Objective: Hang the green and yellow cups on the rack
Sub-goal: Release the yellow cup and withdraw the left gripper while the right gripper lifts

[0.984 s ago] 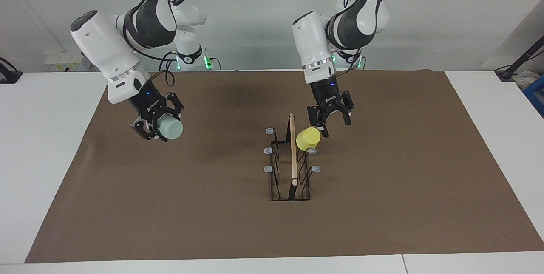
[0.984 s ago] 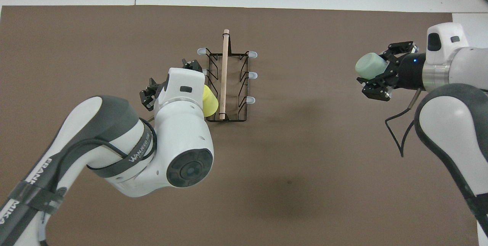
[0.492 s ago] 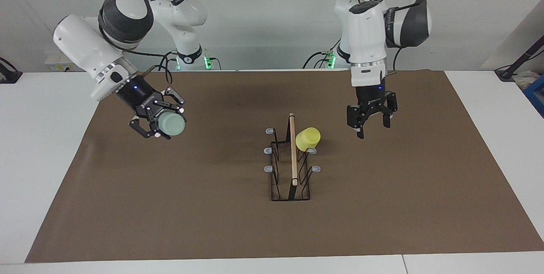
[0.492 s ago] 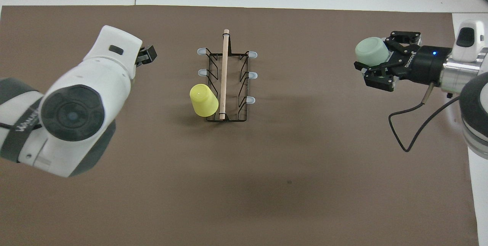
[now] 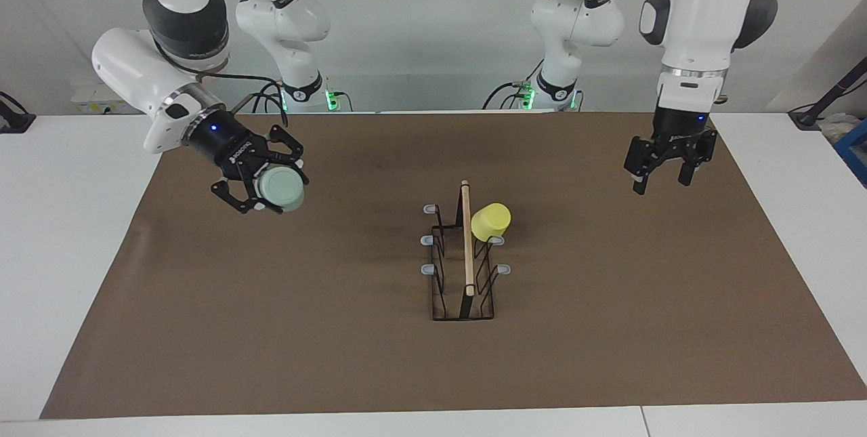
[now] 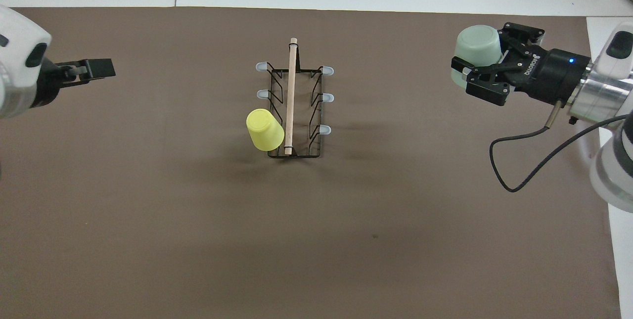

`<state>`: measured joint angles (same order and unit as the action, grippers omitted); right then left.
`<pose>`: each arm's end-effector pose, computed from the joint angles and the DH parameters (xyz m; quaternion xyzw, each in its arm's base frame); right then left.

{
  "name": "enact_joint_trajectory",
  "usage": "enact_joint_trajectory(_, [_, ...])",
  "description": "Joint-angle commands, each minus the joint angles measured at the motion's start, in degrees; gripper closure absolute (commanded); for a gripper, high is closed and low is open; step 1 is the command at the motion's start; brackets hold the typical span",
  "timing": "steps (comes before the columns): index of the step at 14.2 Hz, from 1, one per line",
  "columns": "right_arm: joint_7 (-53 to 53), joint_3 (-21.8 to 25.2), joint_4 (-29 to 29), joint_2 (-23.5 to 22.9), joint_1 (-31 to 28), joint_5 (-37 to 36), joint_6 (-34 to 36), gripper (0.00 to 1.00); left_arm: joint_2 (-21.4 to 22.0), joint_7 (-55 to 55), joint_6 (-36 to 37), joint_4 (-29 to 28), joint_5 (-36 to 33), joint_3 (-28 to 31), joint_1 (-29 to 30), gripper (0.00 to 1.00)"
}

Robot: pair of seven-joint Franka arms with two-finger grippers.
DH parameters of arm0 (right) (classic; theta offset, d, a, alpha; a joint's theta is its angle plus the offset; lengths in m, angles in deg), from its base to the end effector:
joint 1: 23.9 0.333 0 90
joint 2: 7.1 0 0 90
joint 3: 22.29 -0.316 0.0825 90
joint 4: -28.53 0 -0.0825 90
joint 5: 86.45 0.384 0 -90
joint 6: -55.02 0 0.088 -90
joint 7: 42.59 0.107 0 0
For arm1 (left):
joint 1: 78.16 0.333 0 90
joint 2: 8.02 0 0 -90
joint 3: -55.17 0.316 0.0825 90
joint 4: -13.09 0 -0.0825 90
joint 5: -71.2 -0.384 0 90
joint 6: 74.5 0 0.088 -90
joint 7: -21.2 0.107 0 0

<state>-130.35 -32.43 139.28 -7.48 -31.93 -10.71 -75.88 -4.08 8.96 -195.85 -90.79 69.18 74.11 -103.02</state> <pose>0.5966 0.0443 0.5325 -0.7738 -0.3251 -0.4572 0.2942 0.5727 -0.0522 0.5992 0.9817 0.0496 0.1825 0.0236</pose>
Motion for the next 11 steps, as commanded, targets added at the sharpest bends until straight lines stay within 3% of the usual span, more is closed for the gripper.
enact_joint_trajectory(1, [-3.46, -0.32, 2.8, 1.96, 2.92, 8.26, -4.7, 1.0, -1.74, 9.49, 10.22, 7.44, 4.83, -0.39, 4.1, 0.0])
enact_joint_trajectory(4, [-6.18, -0.32, 3.51, 1.97, 9.07, 17.66, -14.0, 1.0, -3.23, 12.5, 18.5, 13.25, 4.75, -0.04, 4.38, 0.0])
enact_joint_trajectory(7, [-11.35, -0.24, 3.51, 1.27, 13.47, 28.55, -19.13, 1.0, -2.62, 13.47, 20.01, 13.44, 4.84, -0.65, 5.77, 0.0])
enact_joint_trajectory(9, [-19.69, -0.32, 3.51, -0.14, 13.83, 36.29, -19.4, 1.0, -2.27, 13.47, 20.62, 12.91, 4.75, -4.76, 9.11, 0.0])
enact_joint_trajectory(11, [-27.6, -0.24, 4.73, -0.58, 15.85, 46.91, -19.49, 1.0, -2.09, 13.56, 24.39, 13.09, 4.66, -12.92, 16.73, 0.0])
